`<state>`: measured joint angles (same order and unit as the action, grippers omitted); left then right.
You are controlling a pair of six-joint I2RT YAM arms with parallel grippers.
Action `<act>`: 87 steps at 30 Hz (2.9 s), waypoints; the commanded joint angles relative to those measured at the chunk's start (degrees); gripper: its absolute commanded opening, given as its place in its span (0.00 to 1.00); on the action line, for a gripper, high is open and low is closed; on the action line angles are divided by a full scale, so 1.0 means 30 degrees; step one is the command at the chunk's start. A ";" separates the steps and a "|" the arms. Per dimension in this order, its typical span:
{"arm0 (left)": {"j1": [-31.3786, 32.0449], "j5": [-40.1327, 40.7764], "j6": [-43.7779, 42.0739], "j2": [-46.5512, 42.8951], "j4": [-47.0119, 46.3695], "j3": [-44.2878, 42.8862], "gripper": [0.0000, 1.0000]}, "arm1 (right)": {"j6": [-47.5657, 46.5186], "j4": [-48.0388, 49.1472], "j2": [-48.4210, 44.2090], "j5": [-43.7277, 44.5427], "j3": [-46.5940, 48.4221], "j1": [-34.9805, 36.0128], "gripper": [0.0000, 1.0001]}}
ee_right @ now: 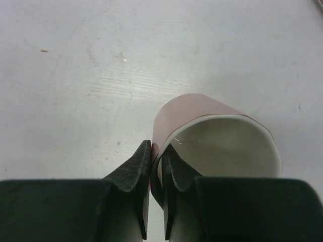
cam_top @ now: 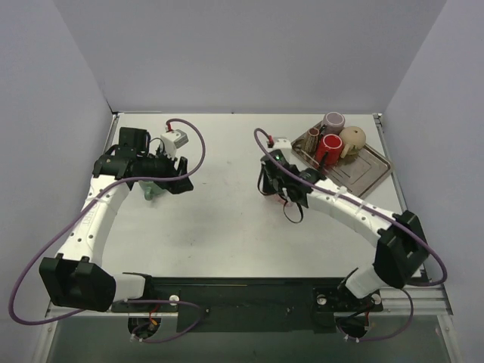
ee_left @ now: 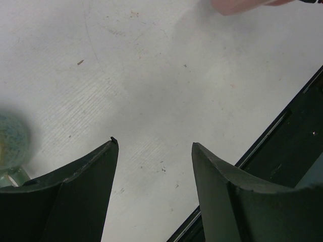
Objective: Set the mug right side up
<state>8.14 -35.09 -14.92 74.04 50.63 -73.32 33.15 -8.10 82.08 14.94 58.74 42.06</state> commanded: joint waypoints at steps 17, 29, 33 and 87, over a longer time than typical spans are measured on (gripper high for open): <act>-0.6577 0.2967 0.0052 0.1658 -0.1847 -0.0874 0.70 | -0.8354 -1.1539 1.6638 -0.3691 2.4448 0.3528 0.00; -0.6962 0.2937 -0.0300 0.1804 -0.2083 -0.0551 0.71 | -0.8675 -1.0895 1.7526 -0.4277 2.5188 0.3879 0.25; -0.6962 0.2908 -0.0505 0.1804 -0.1878 -0.0638 0.71 | -0.8969 -1.0835 1.6062 -0.4277 2.4688 0.3937 0.46; -0.6347 -0.1453 -0.0535 0.0456 -0.1237 0.0066 0.71 | -0.1144 -0.0616 0.6963 0.2140 0.7058 -1.1445 0.00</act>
<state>-11.33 -34.63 -16.69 75.18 45.56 -69.89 32.29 -12.97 117.60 21.04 86.56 7.18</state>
